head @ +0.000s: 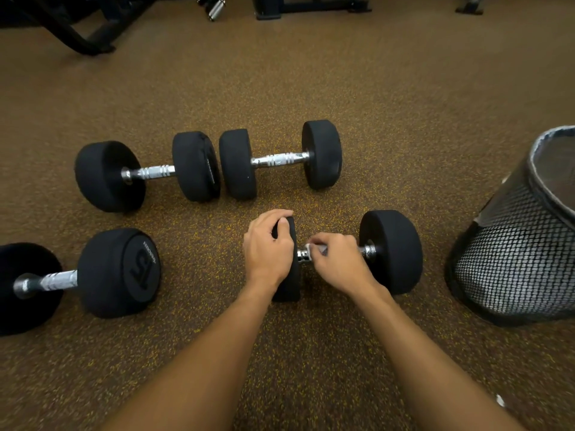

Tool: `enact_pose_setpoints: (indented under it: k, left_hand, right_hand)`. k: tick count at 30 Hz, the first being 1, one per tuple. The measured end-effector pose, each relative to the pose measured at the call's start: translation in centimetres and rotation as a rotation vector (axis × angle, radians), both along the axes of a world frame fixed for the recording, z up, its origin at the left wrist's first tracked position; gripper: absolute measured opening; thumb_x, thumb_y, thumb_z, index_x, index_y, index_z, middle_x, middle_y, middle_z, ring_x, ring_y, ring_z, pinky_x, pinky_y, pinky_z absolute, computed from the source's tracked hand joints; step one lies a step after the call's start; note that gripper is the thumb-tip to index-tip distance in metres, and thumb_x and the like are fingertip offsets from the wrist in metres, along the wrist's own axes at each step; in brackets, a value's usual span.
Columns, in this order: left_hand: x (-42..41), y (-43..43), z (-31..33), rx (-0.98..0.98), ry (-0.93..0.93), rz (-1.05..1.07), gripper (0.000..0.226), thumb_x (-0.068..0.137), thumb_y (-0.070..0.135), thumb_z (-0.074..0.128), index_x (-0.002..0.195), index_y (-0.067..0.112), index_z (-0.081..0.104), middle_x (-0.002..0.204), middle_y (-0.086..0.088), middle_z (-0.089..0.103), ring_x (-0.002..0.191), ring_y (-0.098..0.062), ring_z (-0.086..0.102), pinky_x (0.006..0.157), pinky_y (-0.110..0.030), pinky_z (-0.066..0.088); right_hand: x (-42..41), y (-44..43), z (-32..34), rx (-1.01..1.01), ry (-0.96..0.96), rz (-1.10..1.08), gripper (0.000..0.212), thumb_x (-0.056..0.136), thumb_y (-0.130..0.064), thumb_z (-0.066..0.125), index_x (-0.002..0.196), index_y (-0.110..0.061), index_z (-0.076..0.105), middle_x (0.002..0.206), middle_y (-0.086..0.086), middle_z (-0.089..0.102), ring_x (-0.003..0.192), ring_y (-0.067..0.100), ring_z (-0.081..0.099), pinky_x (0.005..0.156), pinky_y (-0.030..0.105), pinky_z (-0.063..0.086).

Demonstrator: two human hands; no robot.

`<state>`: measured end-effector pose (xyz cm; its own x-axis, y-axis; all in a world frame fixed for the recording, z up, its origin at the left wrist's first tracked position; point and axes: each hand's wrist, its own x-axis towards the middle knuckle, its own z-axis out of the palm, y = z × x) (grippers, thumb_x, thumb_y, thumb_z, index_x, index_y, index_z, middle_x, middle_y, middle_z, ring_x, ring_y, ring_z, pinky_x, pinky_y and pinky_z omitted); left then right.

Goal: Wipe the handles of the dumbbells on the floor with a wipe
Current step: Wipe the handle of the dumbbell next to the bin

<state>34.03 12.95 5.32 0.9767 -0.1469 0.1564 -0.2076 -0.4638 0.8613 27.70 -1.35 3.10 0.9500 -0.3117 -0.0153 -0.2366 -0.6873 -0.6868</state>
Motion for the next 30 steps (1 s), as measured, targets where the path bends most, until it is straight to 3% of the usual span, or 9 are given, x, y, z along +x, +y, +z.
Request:
enact_pose_setpoints:
  k: [3,5,8,10,15,19,25,30]
  left_hand:
    - [0.0,0.0,0.2,-0.001,0.011,0.0,0.029,0.106,0.021,0.053,0.117,0.029,0.078,0.124,0.016,0.069,0.122,-0.004,0.055,0.114,-0.034,0.04]
    - [0.1,-0.1,0.3,-0.007,0.019,0.0,0.028,0.105,0.021,0.053,0.116,0.029,0.078,0.123,0.017,0.069,0.12,-0.002,0.054,0.113,-0.031,0.04]
    - [0.1,-0.1,0.3,-0.006,0.014,0.001,0.028,0.106,0.022,0.053,0.116,0.03,0.078,0.121,0.019,0.067,0.12,-0.001,0.054,0.112,-0.029,0.039]
    - [0.1,-0.1,0.2,0.004,0.015,-0.001,0.028,0.106,0.022,0.052,0.117,0.029,0.078,0.119,0.021,0.065,0.12,-0.001,0.054,0.112,-0.03,0.04]
    - [0.2,-0.1,0.4,0.001,0.023,-0.015,0.028,0.106,0.021,0.053,0.116,0.03,0.077,0.116,0.023,0.063,0.119,-0.003,0.055,0.113,-0.034,0.042]
    - [0.3,-0.2,0.3,0.0,0.032,-0.015,0.028,0.106,0.023,0.052,0.116,0.031,0.077,0.116,0.023,0.063,0.12,-0.003,0.055,0.114,-0.039,0.043]
    - [0.5,-0.2,0.2,-0.003,0.047,-0.019,0.028,0.106,0.024,0.052,0.115,0.032,0.078,0.118,0.02,0.066,0.122,-0.008,0.057,0.114,-0.046,0.044]
    - [0.4,-0.1,0.2,-0.011,0.024,-0.015,0.029,0.106,0.023,0.052,0.116,0.03,0.078,0.123,0.015,0.07,0.122,-0.009,0.058,0.114,-0.044,0.044]
  right_hand:
    - [0.8,0.9,-0.1,-0.11,0.012,0.067,0.025,0.104,-0.027,0.059,0.118,-0.019,0.078,0.102,0.002,0.077,0.093,0.018,0.07,0.088,0.042,0.061]
    - [0.3,0.9,-0.4,-0.13,-0.055,0.096,0.024,0.103,-0.027,0.062,0.12,-0.02,0.078,0.109,0.001,0.077,0.1,0.014,0.068,0.103,0.042,0.054]
    - [-1.4,-0.1,-1.1,-0.095,-0.209,0.107,0.023,0.1,-0.023,0.071,0.122,-0.02,0.078,0.118,-0.008,0.077,0.106,-0.001,0.064,0.124,0.032,0.029]
    - [-1.8,-0.7,-1.5,-0.069,-0.269,0.067,0.021,0.099,-0.023,0.073,0.118,-0.02,0.08,0.117,-0.01,0.078,0.106,-0.002,0.066,0.124,0.031,0.023]
    - [-1.1,0.4,-2.1,-0.127,-0.321,0.154,0.022,0.096,-0.019,0.076,0.117,-0.018,0.081,0.119,-0.005,0.079,0.112,0.004,0.068,0.126,0.033,0.026]
    - [-1.6,-1.6,-2.5,-0.049,-0.375,0.149,0.021,0.089,-0.018,0.084,0.111,-0.018,0.083,0.116,-0.007,0.079,0.112,-0.001,0.068,0.124,0.02,0.02]
    - [-0.9,0.2,-3.1,-0.103,-0.419,0.162,0.023,0.092,-0.013,0.081,0.114,-0.013,0.082,0.116,-0.001,0.08,0.11,0.008,0.071,0.125,0.036,0.031]
    - [-2.2,-0.1,-4.4,-0.135,-0.527,0.178,0.024,0.09,-0.011,0.083,0.114,-0.011,0.081,0.12,0.0,0.078,0.114,0.009,0.07,0.126,0.039,0.034]
